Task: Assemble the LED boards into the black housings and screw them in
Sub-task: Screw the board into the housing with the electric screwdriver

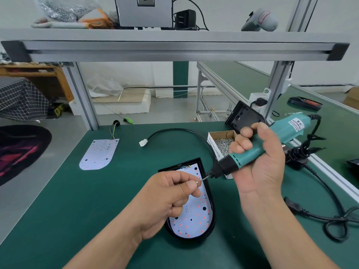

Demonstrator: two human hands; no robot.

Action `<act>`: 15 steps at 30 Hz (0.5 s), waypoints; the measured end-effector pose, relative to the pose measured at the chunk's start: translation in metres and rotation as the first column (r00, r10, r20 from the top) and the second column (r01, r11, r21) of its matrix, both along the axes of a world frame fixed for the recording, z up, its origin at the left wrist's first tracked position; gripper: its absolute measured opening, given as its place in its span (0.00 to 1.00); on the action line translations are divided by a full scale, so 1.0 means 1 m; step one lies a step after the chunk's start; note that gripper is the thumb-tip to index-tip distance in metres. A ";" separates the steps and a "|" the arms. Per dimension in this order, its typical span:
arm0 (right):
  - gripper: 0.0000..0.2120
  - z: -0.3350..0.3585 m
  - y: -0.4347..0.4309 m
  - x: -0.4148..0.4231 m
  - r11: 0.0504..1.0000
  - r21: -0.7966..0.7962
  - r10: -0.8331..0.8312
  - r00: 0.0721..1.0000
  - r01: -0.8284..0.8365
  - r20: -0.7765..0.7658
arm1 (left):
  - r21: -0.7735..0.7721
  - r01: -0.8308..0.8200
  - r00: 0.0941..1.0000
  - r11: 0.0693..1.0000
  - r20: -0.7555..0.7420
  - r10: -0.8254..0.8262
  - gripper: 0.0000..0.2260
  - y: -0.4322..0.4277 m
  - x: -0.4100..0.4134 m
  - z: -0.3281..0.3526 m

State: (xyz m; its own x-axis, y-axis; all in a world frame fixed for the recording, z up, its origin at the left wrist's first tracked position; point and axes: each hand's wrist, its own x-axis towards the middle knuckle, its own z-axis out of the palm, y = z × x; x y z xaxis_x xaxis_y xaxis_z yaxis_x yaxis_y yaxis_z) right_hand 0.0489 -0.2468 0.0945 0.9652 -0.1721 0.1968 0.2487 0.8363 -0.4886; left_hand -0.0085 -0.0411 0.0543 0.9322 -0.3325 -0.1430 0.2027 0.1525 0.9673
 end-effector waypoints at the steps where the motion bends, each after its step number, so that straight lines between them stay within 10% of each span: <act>1: 0.05 0.000 0.000 0.000 1.000 0.003 -0.002 1.000 0.002 0.001 | 0.003 0.000 1.000 1.000 0.000 0.000 0.05 0.000 0.000 0.000; 15: 0.06 0.000 0.002 -0.002 1.000 -0.012 -0.003 1.000 0.003 0.002 | 0.003 -0.017 0.999 1.000 -0.037 0.017 0.04 -0.002 0.000 -0.001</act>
State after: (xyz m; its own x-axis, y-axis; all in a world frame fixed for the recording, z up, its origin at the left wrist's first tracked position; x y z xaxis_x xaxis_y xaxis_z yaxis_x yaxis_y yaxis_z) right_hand 0.0474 -0.2448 0.0950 0.9643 -0.1726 0.2010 0.2523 0.8294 -0.4984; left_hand -0.0082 -0.0432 0.0537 0.9316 -0.3166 -0.1785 0.2361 0.1536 0.9595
